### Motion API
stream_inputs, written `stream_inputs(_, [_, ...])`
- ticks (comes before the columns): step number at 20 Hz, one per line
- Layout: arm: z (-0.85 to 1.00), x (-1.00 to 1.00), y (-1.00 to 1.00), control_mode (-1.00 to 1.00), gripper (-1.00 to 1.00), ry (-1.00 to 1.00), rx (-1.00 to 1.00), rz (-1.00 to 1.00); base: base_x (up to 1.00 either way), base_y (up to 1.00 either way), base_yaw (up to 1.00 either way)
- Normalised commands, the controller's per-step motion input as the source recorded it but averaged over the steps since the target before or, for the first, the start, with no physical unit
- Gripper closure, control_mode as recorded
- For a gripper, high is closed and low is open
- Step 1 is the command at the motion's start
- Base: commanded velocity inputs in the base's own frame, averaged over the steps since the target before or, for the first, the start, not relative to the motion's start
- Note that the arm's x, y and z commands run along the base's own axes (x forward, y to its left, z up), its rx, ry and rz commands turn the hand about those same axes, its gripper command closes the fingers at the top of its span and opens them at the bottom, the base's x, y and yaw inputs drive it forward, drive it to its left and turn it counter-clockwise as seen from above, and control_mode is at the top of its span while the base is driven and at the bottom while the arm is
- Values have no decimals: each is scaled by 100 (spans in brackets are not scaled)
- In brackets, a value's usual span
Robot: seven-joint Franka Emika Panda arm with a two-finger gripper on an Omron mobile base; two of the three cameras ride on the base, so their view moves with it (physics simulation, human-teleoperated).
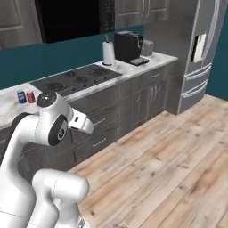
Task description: Four empty soda cans are scattered around the kitchen. Gather all the cans and cluster them next to the stove for recycling.
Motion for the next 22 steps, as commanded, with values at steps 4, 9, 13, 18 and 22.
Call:
stream_inputs(4, [0, 0, 0, 100, -100, 0, 0, 0, 0, 0, -50])
stream_inputs(9, [0, 0, 0, 100, -100, 0, 0, 0, 0, 0, -50])
stream_inputs(13, [0, 0, 0, 100, -100, 0, 0, 0, 0, 1, -50])
stream_inputs(18, [0, 0, 0, 100, -100, 0, 0, 0, 0, 0, -49])
stream_inputs(22, [0, 0, 0, 100, -100, 0, 0, 0, -9, 6, -44])
